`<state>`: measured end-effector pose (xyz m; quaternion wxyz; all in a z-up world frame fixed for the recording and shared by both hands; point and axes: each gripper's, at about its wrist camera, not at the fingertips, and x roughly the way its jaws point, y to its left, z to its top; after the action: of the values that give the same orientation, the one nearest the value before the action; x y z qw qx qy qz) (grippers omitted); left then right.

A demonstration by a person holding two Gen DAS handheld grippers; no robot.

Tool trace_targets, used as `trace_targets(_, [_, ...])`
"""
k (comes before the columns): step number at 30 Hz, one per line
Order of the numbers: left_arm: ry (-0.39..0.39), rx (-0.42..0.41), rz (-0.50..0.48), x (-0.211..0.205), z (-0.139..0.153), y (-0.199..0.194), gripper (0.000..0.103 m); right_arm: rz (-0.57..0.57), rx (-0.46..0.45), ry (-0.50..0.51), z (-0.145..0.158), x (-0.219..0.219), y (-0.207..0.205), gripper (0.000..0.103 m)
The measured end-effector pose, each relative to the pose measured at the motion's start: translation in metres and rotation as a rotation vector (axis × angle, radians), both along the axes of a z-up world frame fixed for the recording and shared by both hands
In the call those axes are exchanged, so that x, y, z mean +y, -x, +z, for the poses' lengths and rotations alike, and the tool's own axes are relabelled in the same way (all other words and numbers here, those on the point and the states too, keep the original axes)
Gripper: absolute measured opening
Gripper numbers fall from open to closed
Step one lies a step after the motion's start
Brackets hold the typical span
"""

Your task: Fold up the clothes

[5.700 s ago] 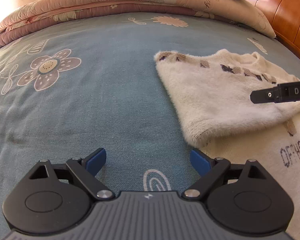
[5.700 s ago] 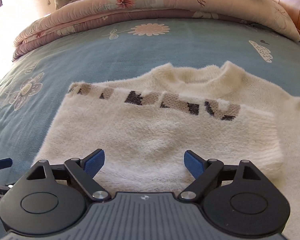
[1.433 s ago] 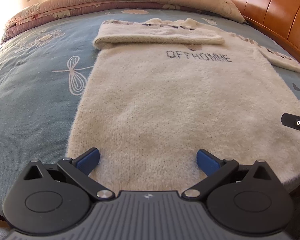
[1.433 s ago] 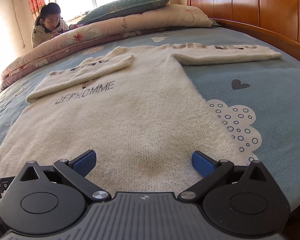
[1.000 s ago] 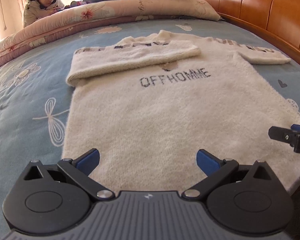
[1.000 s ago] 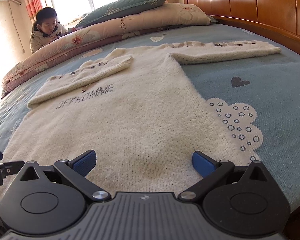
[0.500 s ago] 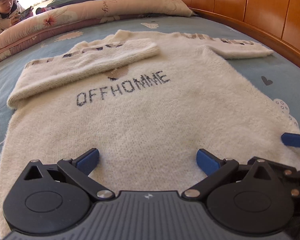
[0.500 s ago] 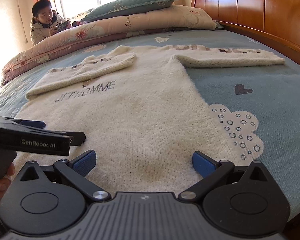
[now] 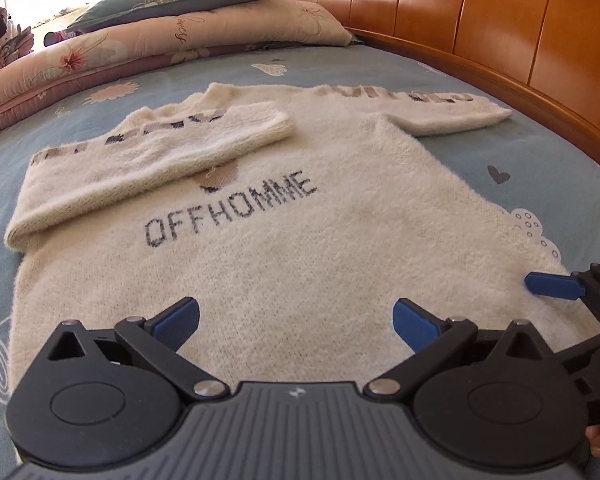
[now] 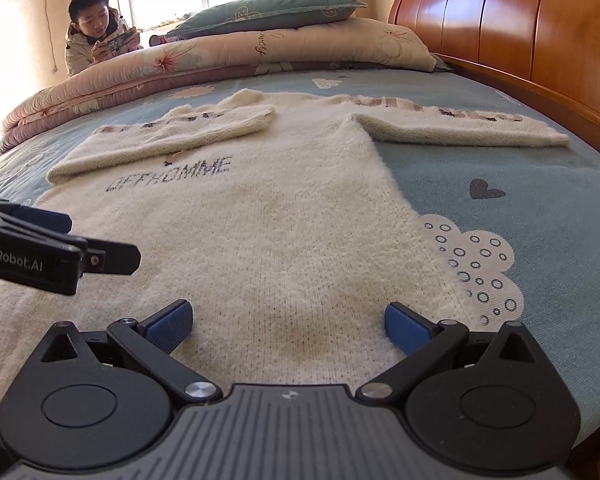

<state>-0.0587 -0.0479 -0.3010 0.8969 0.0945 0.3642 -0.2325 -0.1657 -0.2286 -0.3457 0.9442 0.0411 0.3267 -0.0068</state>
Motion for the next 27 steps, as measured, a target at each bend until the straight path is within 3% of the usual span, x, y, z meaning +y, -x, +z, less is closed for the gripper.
trace_targets(4, [-0.034,-0.039,0.041,-0.004,0.004,-0.030,0.102,0.010,-0.049,0.066,-0.006,0.006,0.002,0.103])
trace_targets(6, [-0.046,-0.019,0.060,-0.002,0.000,-0.049,0.102,0.007,-0.057,0.069,-0.007,0.006,0.002,0.103])
trace_targets(9, [0.015,0.044,0.044,0.012,-0.016,-0.067,0.102,-0.004,-0.029,0.053,-0.001,0.005,-0.004,0.103])
trace_targets(12, [0.092,0.014,0.010,0.033,-0.032,-0.064,0.102,0.019,0.015,0.050,0.010,0.003,-0.012,0.103])
trace_targets(15, [0.047,0.015,0.009,0.036,-0.019,-0.062,0.102,0.063,-0.019,0.062,0.037,0.001,-0.026,0.103])
trace_targets(17, [0.055,-0.002,0.031,0.043,-0.008,-0.061,0.102,0.074,-0.066,0.059,0.061,-0.001,-0.049,0.103])
trace_targets(21, [0.154,0.076,0.105,0.070,-0.003,-0.072,0.102,0.066,-0.103,0.006,0.083,-0.010,-0.118,0.103])
trace_targets(27, [0.086,0.073,0.252,0.090,-0.008,-0.086,0.102,0.038,-0.017,-0.086,0.044,-0.019,-0.214,0.103])
